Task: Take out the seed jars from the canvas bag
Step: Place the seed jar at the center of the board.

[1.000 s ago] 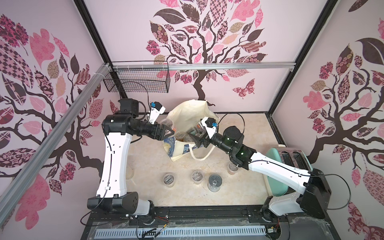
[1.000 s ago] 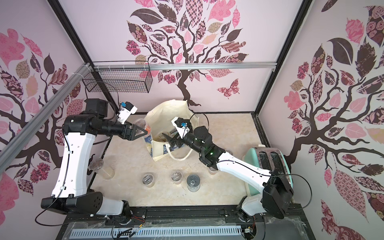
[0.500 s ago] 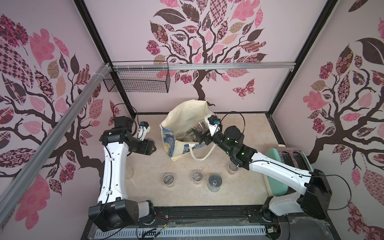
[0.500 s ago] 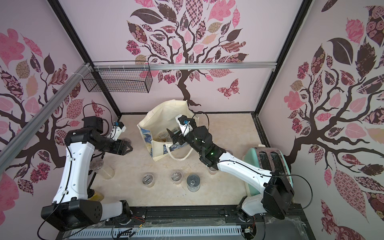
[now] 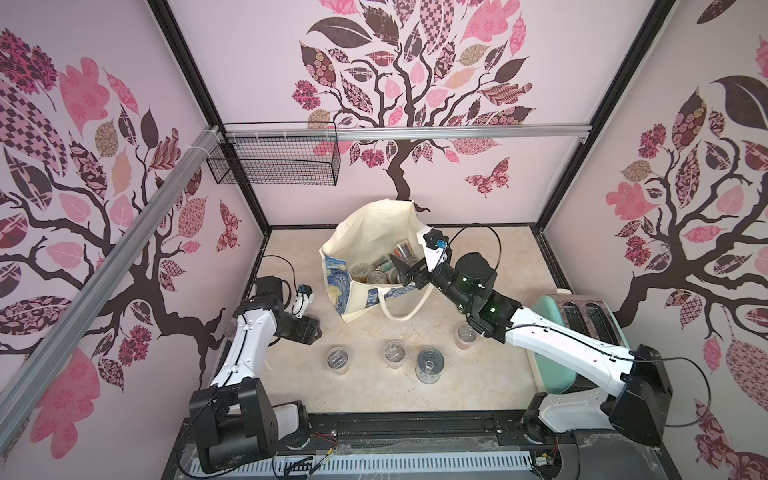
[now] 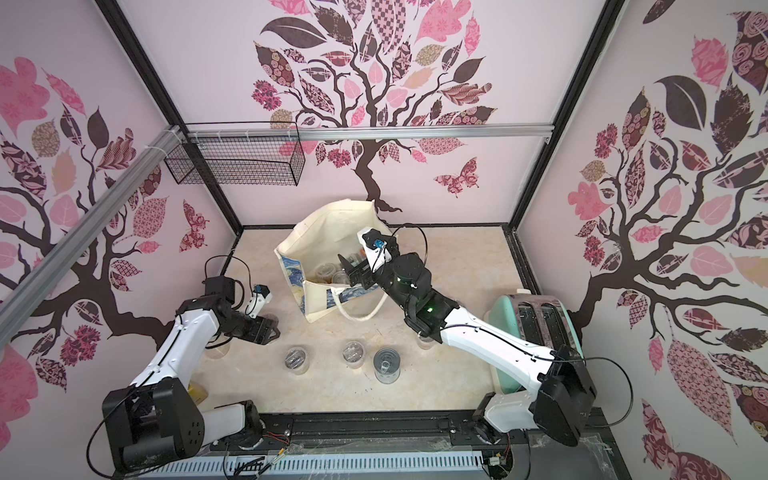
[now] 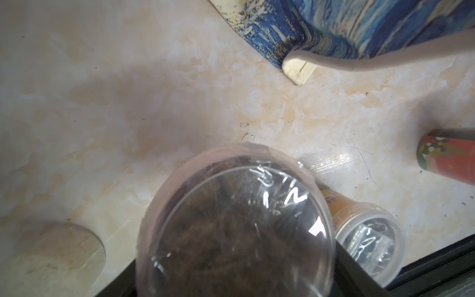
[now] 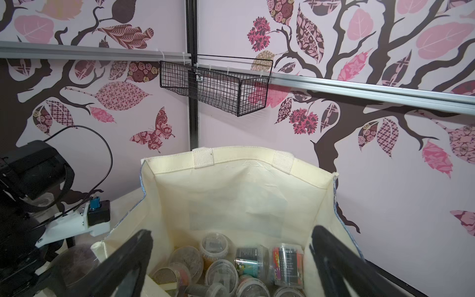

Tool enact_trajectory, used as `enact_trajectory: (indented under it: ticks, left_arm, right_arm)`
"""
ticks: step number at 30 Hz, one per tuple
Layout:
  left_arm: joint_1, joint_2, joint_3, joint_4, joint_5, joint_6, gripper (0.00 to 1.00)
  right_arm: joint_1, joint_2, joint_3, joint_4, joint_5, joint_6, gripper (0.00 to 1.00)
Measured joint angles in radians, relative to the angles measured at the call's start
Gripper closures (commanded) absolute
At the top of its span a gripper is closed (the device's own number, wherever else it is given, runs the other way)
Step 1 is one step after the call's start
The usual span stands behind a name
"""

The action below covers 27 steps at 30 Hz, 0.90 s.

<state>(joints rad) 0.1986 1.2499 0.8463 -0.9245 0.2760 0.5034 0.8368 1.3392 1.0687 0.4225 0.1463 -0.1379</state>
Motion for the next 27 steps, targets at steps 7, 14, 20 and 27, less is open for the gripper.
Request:
enact_trajectory:
  ticks: [7, 14, 20, 27]
  left_arm:
    - [0.005, 0.000, -0.129, 0.142, 0.013, 0.074, 0.56]
    - [0.006, 0.002, -0.156, 0.179, 0.019, 0.106, 0.33]
    - [0.006, 0.006, -0.117, 0.142, 0.025, 0.111, 0.18]
    - [0.006, 0.006, -0.089, 0.103, 0.025, 0.126, 0.13]
  right_arm:
    - [0.000, 0.000, 0.000, -0.039, 0.007, 0.000, 0.01]
    - [-0.001, 0.005, 0.031, -0.121, 0.023, 0.010, 0.01]
    - [-0.037, 0.051, 0.172, -0.276, 0.026, 0.066, 0.00]
    - [-0.153, 0.091, 0.274, -0.433, 0.008, 0.142, 0.01]
